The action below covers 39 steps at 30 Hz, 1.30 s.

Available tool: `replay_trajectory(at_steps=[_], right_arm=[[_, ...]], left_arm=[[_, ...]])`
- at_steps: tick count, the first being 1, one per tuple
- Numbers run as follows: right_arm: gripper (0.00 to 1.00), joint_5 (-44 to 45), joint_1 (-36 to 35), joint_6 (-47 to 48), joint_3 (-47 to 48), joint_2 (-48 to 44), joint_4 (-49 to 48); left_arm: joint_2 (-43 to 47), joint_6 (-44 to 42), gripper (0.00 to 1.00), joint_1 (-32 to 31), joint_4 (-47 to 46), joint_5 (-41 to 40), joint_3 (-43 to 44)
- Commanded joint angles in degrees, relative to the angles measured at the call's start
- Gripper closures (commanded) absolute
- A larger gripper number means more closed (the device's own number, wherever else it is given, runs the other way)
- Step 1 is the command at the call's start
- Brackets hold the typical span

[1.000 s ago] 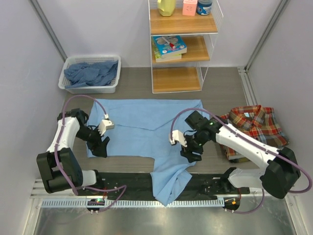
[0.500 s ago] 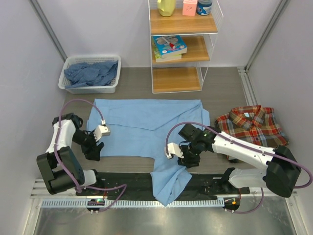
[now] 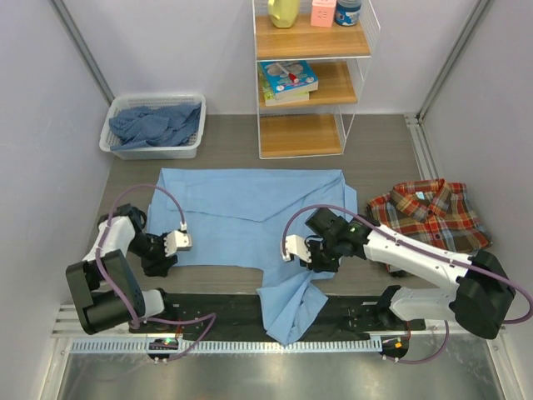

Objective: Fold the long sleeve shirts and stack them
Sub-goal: Fold the shirt

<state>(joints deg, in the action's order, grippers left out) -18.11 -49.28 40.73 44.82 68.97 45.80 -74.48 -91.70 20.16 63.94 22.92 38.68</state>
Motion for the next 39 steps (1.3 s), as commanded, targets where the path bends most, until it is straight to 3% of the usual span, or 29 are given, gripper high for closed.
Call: replay_trajectory(at_steps=[1, 4, 7, 11, 12, 16, 22, 32, 39], right_arm=[[0.99, -0.52, 1.72, -1.27, 3.34, -1.55, -0.28], [0.99, -1.23, 2.86, -1.27, 3.61, -2.26, 0.69], [0.99, -1.84, 4.01, -1.27, 3.87, -4.54, 0.87], [0.99, -1.93, 5.42, -2.06, 5.10, -7.79, 1.75], [0.99, -1.67, 5.59, -2.49, 5.37, -9.54, 1.83], [0.99, 0.96, 5.95, -3.37, 8.17, -12.63, 1.75], [0.99, 1.23, 10.68, -3.56, 14.84, -11.15, 0.61], [0.99, -3.68, 22.02, 4.78, 25.22, 2.55, -1.24], [0.99, -4.74, 26.16, 8.92, 30.41, 11.79, -2.73]], left_arm=[[-1.10, -5.68, 0.48, 0.40, -10.76, -1.11, -1.14], [-3.91, -9.27, 0.53, 0.40, -11.74, -2.96, -2.02], [-4.28, -14.64, 0.70, 0.49, -7.61, -4.98, -3.16], [-1.12, -14.21, 0.97, 0.58, -3.13, -2.53, -0.89], [-0.41, -12.99, 1.00, 0.67, -2.17, -0.44, 0.25], [-1.19, -9.29, 1.00, 2.50, 6.08, 4.32, 9.98], [-3.48, -7.98, 1.00, 3.04, 11.12, 8.37, 17.57], [-12.86, 10.46, 1.00, -0.47, -1.00, 11.45, 25.91], [-21.39, 14.18, 1.00, -2.50, -5.06, 10.05, 32.60]])
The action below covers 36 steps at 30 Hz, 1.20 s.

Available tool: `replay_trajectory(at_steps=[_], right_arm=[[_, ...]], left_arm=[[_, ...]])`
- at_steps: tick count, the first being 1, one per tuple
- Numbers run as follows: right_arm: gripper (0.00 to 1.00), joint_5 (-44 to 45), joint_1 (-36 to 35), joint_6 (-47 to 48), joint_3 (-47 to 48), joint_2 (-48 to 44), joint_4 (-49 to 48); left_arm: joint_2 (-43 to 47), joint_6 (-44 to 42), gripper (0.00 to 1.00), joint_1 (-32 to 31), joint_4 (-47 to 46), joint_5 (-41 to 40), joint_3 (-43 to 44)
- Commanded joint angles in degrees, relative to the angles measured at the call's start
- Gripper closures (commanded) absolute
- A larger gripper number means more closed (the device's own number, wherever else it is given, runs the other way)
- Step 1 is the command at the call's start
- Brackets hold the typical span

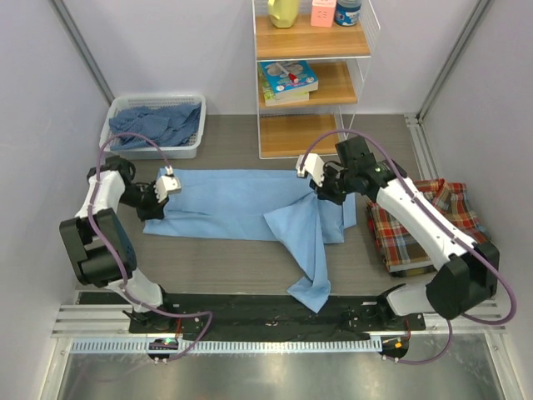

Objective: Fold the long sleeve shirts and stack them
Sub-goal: Fold the shirt

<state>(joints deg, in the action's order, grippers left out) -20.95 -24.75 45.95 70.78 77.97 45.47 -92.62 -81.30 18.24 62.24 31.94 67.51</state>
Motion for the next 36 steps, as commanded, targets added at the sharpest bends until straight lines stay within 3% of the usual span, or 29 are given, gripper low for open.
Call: replay_trajectory(at_steps=[1, 5, 8, 9, 13, 20, 26, 36], right_arm=[[0.99, -1.99, 1.90, 3.88, 4.80, 3.67, -2.75], [0.99, -1.82, 2.69, 4.14, 5.77, 7.54, -3.81], [0.99, -2.08, 2.60, 3.97, 5.68, 10.17, -4.52], [0.99, -2.08, 2.60, 3.79, 5.59, 10.70, -4.69], [0.99, -1.99, 2.69, 1.95, 4.63, 14.21, -6.62], [0.99, 1.17, 2.60, -1.04, 4.62, 20.54, -12.77], [0.99, 1.44, 2.69, -3.85, 8.14, 24.68, -15.33], [0.99, -2.78, 2.78, -2.45, 10.43, 18.27, -10.76]], left_arm=[[-3.97, 3.78, 1.00, -1.10, -3.26, 0.84, 4.73], [-7.22, 5.62, 0.97, -2.16, -5.63, -1.27, 6.14], [-9.68, 9.83, 0.81, -2.16, -6.87, -3.37, 7.89], [-10.12, 10.54, 0.69, -2.16, -6.61, -3.55, 8.34], [-8.90, 12.48, 0.55, -1.54, -5.72, 0.03, 7.82], [-0.82, 17.84, 0.50, -2.07, -7.66, 6.11, 3.60], [1.21, 22.05, 0.51, -6.90, -11.52, 2.60, -1.75], [0.51, 23.38, 0.53, -7.52, -13.46, 1.46, -4.14]])
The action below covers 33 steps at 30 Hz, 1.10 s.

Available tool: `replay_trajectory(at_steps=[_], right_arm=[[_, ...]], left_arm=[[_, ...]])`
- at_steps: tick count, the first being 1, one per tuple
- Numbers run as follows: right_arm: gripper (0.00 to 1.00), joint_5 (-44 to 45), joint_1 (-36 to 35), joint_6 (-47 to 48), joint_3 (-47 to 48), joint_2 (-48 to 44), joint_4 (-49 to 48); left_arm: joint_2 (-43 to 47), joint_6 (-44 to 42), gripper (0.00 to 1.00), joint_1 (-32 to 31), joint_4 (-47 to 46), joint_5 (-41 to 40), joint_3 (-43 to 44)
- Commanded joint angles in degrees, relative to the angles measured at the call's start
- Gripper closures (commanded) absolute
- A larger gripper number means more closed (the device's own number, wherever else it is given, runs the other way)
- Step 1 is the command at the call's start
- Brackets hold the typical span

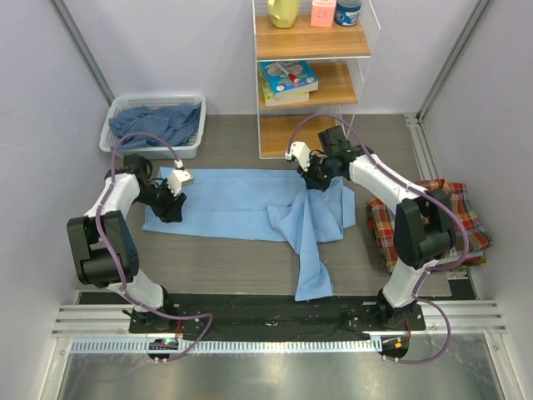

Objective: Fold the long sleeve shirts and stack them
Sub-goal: Fold the shirt

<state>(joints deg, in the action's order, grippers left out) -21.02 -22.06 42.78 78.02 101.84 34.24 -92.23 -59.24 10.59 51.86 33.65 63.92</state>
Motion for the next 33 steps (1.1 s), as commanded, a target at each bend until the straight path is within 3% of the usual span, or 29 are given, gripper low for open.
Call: replay_trajectory(at_steps=[1, 15, 20, 23, 26, 27, 29, 30, 33], right_arm=[[0.99, -2.37, 0.09, 1.24, 3.19, -5.52, 0.48], [0.99, -2.45, 0.44, 3.18, 9.43, 4.59, 0.39], [0.98, -3.42, 0.44, 3.62, 4.71, 1.79, 2.94], [0.94, -2.63, 0.44, 3.27, -0.04, -0.24, 3.20], [0.82, 0.08, 0.53, 1.87, -2.86, -0.94, 4.51], [0.70, 1.05, 0.88, 1.86, -3.57, -1.29, 4.78], [0.57, 2.55, 1.58, 3.35, -5.15, -3.75, 6.09], [0.44, 3.60, 2.72, 4.05, -5.50, -5.06, 6.36], [0.26, 4.32, 3.96, 9.14, -4.81, -11.12, 10.22]], left_arm=[[-0.15, 1.67, 0.53, 0.13, -3.42, -0.60, -0.46], [-2.52, 3.34, 0.53, 0.22, -4.13, -2.18, 0.06], [-3.05, 2.64, 0.53, 0.13, -3.87, -2.89, -0.11], [-1.74, 0.27, 0.50, -0.13, -1.15, 0.97, 0.50], [1.34, 0.27, 0.48, -2.66, -0.53, 2.30, 0.59], [1.96, 0.44, 0.46, -3.20, -0.09, 2.30, 0.68], [3.98, 1.23, 0.41, -4.17, 0.70, 3.09, 0.77], [4.51, 1.76, 0.38, -4.17, 1.14, 3.61, 1.03], [5.48, 3.43, 0.34, -4.17, 4.38, 5.89, 2.25]])
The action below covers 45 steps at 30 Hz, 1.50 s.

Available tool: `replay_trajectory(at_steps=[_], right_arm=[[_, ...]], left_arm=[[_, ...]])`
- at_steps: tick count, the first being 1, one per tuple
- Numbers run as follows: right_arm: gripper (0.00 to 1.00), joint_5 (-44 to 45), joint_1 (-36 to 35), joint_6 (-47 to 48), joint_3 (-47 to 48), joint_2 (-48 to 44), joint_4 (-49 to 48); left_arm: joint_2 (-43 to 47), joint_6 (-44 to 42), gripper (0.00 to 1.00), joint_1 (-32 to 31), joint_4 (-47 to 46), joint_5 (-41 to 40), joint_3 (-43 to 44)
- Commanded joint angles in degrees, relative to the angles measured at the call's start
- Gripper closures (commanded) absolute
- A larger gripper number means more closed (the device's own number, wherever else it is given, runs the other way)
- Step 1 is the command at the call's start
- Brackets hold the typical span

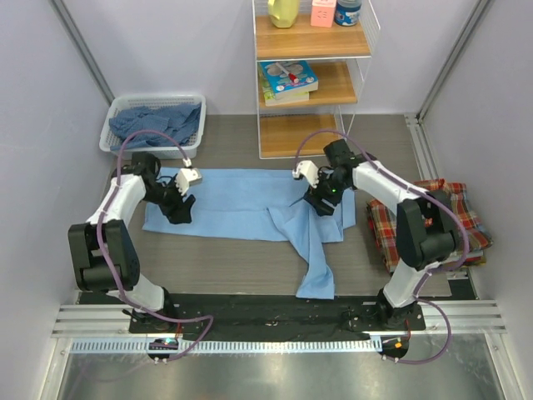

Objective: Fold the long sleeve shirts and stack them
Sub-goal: Fold the shirt

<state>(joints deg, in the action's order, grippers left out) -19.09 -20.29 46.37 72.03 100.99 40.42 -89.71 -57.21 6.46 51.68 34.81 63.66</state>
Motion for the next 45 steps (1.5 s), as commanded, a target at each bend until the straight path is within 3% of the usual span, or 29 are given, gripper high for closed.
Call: replay_trajectory(at_steps=[1, 6, 11, 16, 17, 22, 24, 25, 26, 28, 29, 31, 33, 36, 38, 39, 43, 45], right_arm=[[0.21, 1.70, 2.28, 10.62, 1.97, -13.94, 7.96], [0.10, -5.43, -3.85, 27.35, 3.47, -23.28, 25.12], [0.10, -0.43, -27.66, 29.92, -5.66, -26.64, 26.73], [0.11, 1.95, -40.16, 29.48, -7.52, -18.48, 26.11], [0.12, 2.74, -42.44, 29.31, -7.26, -17.07, 26.11], [0.15, 5.99, -46.06, 27.72, -8.04, -8.29, 21.99], [0.25, 8.27, -46.94, 27.29, -8.13, -6.43, 21.89], [0.30, 8.72, -47.12, 26.85, -7.96, -4.85, 22.50], [0.45, 9.07, -47.12, 26.67, -7.70, -4.49, 22.85], [0.63, 9.25, -47.03, 26.23, -6.56, -4.57, 23.38], [0.80, 9.16, -47.03, 25.71, -5.86, -5.62, 23.56], [0.95, 8.38, -45.03, 25.18, -2.36, -6.85, 23.47], [0.99, 5.92, -41.16, 23.42, 1.25, -8.61, 23.39], [0.99, -2.33, -29.75, 18.35, 9.16, -10.01, 22.25], [0.99, -8.31, -21.42, 14.82, 11.29, -11.68, 16.99], [0.99, -9.29, -19.45, 11.24, 11.12, -13.96, 14.45], [0.99, -9.91, -13.20, 5.93, 3.94, -19.93, 0.04], [0.99, -9.92, -12.05, 5.93, 0.50, -21.62, -0.61]], left_arm=[[3.14, 1.92, 0.31, -0.04, 5.44, 5.96, 2.70], [4.54, 4.82, 0.24, -0.04, 7.74, 9.75, 2.88], [5.16, 10.44, 0.21, -0.04, 5.80, 11.33, 3.05], [7.53, 13.44, 0.16, 0.13, 6.24, 10.28, 2.70], [7.97, 13.53, 0.10, 0.13, 6.24, 9.93, 2.09], [11.39, 13.71, 0.08, 0.22, 6.24, 8.79, -0.29], [11.93, 13.44, 0.08, 0.22, 6.76, 8.44, -0.64], [12.28, 13.27, 0.08, 0.31, 7.11, 8.17, -0.55], [12.37, 13.09, 0.08, 0.40, 7.29, 8.17, -0.47], [12.80, 13.35, 0.08, 0.66, 7.03, 8.26, -0.11], [13.59, 14.31, 0.08, 0.66, 6.33, 8.35, 0.06], [14.30, 15.46, 0.04, 0.66, 4.75, 9.13, 0.85], [15.09, 18.08, 0.00, 0.66, 3.70, 10.89, 1.99], [15.44, 22.64, 0.00, 0.66, 2.47, 14.14, 5.24], [15.62, 28.96, 0.00, 0.75, -3.66, 15.11, 6.83], [15.79, 35.44, 0.00, 0.84, -6.04, 16.07, 7.00], [14.92, 44.45, 0.00, 0.75, -16.07, 19.50, 9.02], [12.91, 41.50, 0.00, 0.31, -14.08, 24.41, 11.99]])
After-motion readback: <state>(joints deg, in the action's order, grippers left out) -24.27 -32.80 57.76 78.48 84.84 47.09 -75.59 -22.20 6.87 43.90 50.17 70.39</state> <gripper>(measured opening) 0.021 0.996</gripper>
